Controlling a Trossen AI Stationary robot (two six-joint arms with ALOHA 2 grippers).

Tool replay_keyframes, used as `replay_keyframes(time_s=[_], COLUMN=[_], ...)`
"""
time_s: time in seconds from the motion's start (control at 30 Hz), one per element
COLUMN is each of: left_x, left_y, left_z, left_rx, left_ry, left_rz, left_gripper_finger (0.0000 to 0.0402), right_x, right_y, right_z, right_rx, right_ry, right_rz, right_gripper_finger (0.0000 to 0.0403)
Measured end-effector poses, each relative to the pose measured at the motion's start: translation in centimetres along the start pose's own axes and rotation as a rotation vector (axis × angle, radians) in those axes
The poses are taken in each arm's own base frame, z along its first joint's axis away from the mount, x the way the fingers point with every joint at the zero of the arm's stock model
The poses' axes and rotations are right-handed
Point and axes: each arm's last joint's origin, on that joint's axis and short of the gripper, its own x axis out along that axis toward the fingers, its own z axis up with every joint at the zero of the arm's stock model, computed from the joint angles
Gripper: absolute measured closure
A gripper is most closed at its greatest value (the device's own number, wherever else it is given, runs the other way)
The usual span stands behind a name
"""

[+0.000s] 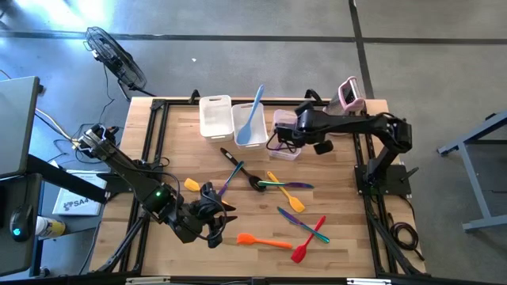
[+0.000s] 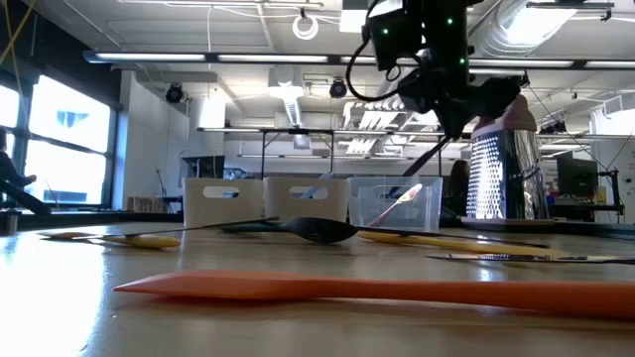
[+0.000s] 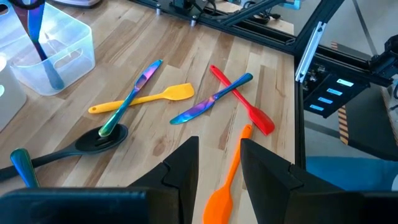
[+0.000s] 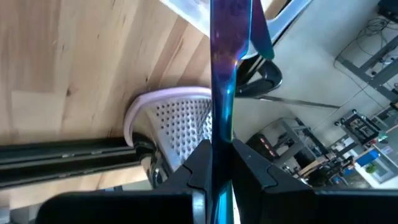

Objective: Pick & Place Kitchen Items
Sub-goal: Put the purple table knife into the transparent bin

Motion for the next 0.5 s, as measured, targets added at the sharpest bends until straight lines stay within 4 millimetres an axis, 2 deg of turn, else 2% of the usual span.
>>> replay_keyframes(time_s=[0.5], left_x=[0.0], left_y=[0.0], left_z=[0.0], left_rx=[0.000], left_ry=[0.000], left_rz=[0.000], left_gripper_finger=[0.0286], right_x=[0.1], right_y=[-0.1], right_z=[1.5], right_rx=[-0.041], right_ry=[-0.126], right_rz=[-0.019], right_gripper_finger=[0.0374])
